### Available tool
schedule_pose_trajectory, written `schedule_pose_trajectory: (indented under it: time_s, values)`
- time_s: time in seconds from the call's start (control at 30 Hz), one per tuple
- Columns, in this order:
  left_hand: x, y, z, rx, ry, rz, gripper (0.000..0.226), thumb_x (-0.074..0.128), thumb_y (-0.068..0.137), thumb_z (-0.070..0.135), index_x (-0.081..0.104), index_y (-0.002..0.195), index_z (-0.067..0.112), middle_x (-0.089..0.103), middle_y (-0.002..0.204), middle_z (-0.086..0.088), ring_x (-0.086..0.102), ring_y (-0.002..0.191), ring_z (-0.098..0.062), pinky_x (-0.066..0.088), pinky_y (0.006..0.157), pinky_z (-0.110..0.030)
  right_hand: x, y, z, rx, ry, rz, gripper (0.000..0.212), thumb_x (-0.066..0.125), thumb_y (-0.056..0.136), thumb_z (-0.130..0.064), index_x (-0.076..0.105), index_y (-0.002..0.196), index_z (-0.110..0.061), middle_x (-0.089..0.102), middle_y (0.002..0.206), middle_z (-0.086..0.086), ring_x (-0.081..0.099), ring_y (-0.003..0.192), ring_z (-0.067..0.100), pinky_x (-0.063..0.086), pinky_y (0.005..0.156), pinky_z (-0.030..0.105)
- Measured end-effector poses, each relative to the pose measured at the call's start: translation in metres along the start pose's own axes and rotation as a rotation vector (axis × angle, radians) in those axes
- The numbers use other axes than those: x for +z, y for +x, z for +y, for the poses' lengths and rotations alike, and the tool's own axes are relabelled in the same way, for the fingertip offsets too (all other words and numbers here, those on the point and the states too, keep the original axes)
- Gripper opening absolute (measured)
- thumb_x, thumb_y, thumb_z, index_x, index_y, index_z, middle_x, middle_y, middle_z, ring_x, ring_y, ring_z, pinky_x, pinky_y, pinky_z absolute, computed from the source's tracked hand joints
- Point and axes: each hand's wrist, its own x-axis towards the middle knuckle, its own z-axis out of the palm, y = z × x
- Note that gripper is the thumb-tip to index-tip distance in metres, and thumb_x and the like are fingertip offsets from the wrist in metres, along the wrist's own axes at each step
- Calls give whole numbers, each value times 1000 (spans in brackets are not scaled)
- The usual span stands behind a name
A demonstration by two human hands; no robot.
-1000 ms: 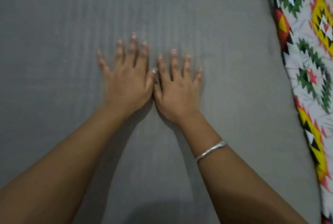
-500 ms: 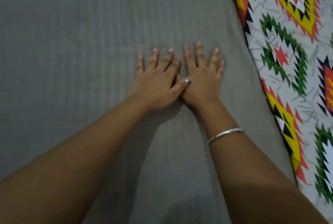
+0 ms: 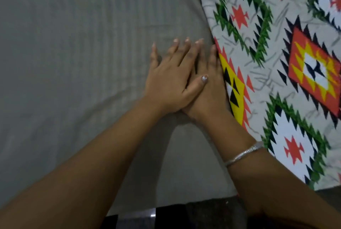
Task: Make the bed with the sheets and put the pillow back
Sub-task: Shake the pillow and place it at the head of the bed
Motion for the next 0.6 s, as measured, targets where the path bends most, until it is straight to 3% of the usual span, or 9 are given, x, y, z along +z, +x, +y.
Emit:
schedule_pose_trajectory:
  time_s: [0.07, 0.17, 0.27, 0.33, 0.4, 0.47, 0.6]
  values:
    - [3, -20, 0, -19, 48, -22, 75, 16, 86, 59, 25, 149, 18, 21, 156, -6, 17, 144, -27, 3, 113, -58, 10, -19, -10, -135, -48, -10, 75, 30, 88, -52, 8, 152, -18, 7, 158, 13, 3, 145, 37, 3, 117, 51]
    - [10, -44, 4, 12, 56, -117, 75, 11, 86, 59, 27, 148, 19, 18, 157, -4, 14, 145, -29, 6, 113, -53, 19, -35, -12, -69, -46, 0, 73, 23, 85, -53, 15, 151, -22, 22, 156, 7, 7, 143, 43, 5, 115, 55]
    - [10, -57, 12, 48, 53, -114, 77, 11, 86, 60, 22, 150, 19, 15, 158, -3, 13, 145, -28, 5, 113, -55, 13, -53, -11, 176, 29, -22, 68, 19, 87, -50, 12, 151, -27, 6, 160, 4, 8, 141, 44, 10, 113, 51]
    - [9, -74, 8, -20, 103, -36, 76, 15, 87, 60, 23, 149, 17, 16, 157, -7, 16, 144, -31, 5, 111, -59, 13, -68, -23, 325, 94, -1, 66, 20, 89, -45, 8, 151, -25, -1, 159, 8, 8, 140, 44, 7, 113, 51]
    - [11, -101, -7, -143, 142, -20, 73, 16, 89, 58, 25, 149, 16, 18, 157, -7, 16, 144, -33, 4, 111, -59, 18, -89, -47, 244, 96, 14, 66, 18, 88, -42, 10, 151, -25, 5, 159, 10, 5, 142, 44, 0, 113, 55]
    - [13, -134, -16, -114, 164, -52, 68, 20, 91, 53, 34, 145, 14, 30, 153, -7, 25, 141, -35, 11, 111, -57, 26, -109, -63, 130, 59, -37, 69, 21, 84, -44, 13, 151, -28, 10, 159, 5, 5, 142, 43, 1, 111, 59]
    - [9, -176, -11, 66, 162, -99, 62, 28, 89, 51, 48, 137, 16, 43, 146, -8, 40, 133, -36, 25, 105, -59, 21, -137, -68, 305, 27, -149, 77, 30, 84, -58, -7, 148, -37, -11, 159, 3, -7, 139, 50, -1, 108, 67]
